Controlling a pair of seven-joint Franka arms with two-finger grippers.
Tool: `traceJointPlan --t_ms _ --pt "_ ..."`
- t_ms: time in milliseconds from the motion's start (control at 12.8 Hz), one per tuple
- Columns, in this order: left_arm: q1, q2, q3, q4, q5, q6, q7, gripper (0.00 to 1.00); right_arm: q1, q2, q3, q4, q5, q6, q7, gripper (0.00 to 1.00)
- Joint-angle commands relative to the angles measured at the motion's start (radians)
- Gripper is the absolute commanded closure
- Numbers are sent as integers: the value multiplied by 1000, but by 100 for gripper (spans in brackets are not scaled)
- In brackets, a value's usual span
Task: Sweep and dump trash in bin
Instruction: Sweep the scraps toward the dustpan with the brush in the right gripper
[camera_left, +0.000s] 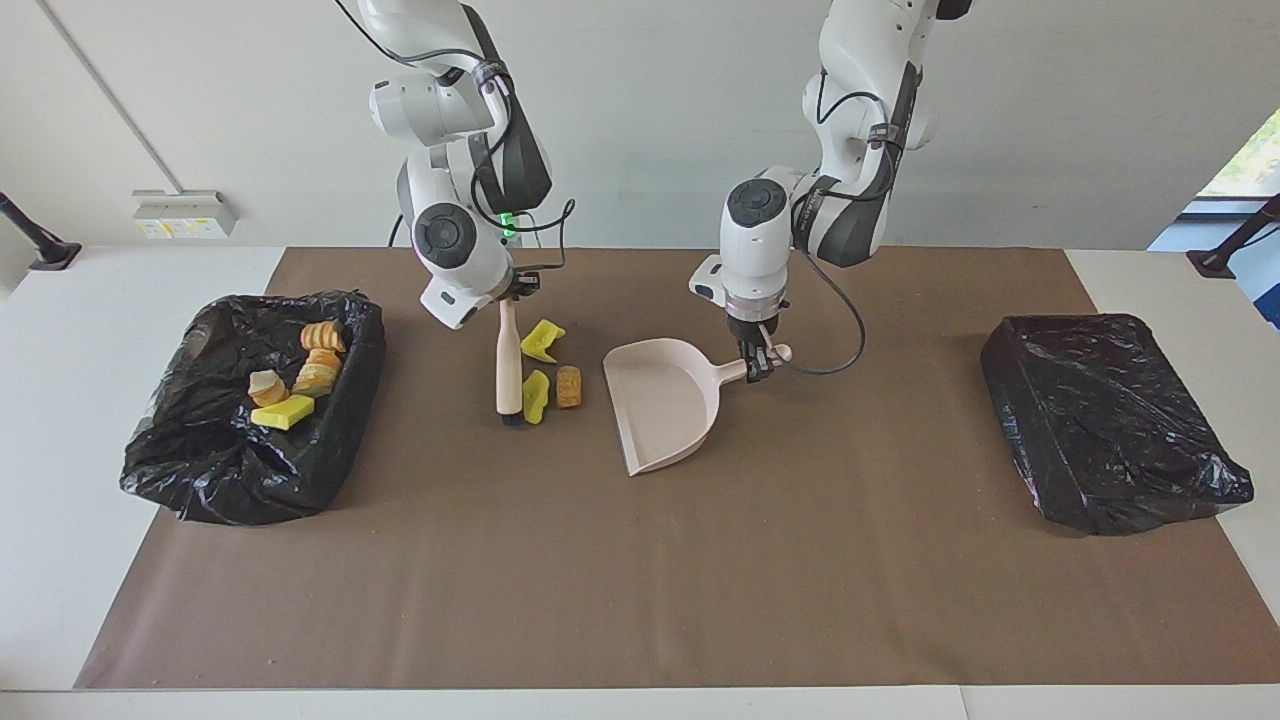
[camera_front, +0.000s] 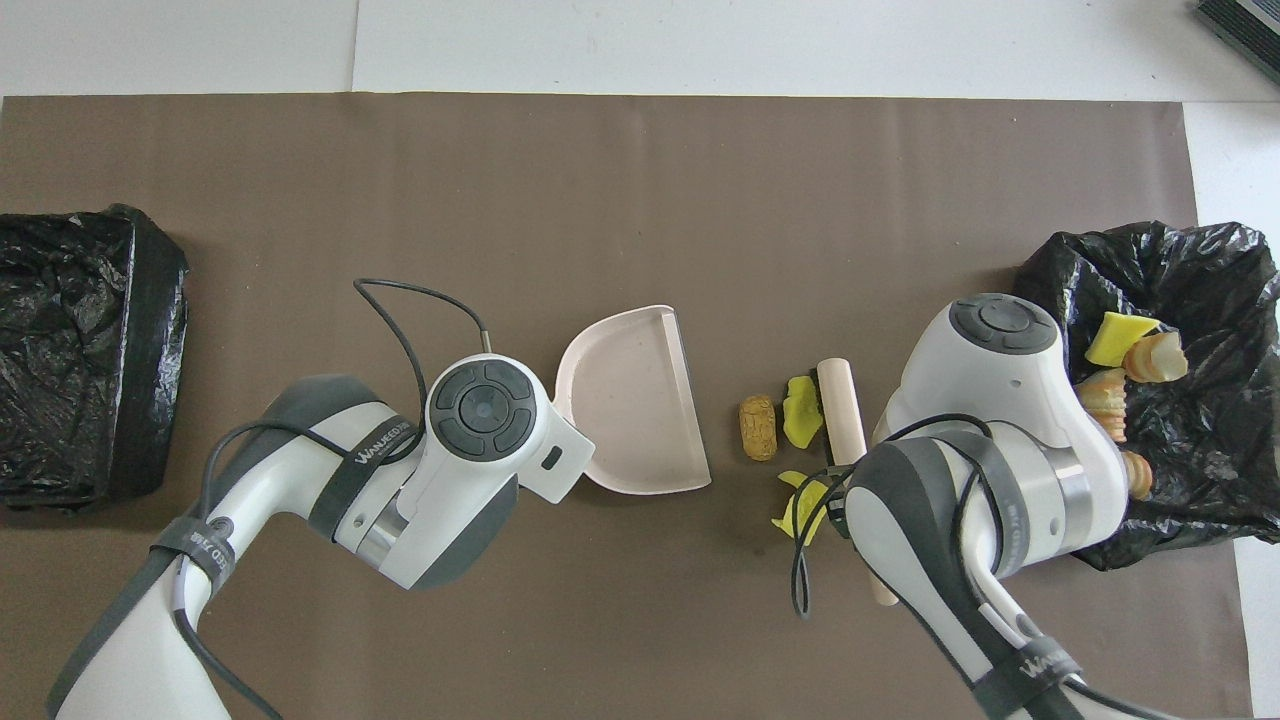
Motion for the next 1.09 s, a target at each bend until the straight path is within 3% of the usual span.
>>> traceJointPlan --t_ms 0,234,468,701,857,1013 --pt "-3 -38 5 -55 12 27 37 100 42 -9 10 -56 -42 76 40 100" --pt "-1 -45 5 -70 12 36 34 100 112 31 12 -46 25 99 36 100" --pt "-1 -50 5 -82 12 59 34 100 134 56 13 -34 210 151 43 100" --pt "-1 -50 5 -82 12 57 34 100 166 74 16 0 270 162 40 100" --pt "-1 -50 5 -84 12 57 34 100 207 74 22 2 408 211 40 100" --pt "0 -50 5 -82 12 57 34 100 237 76 22 45 462 170 58 100"
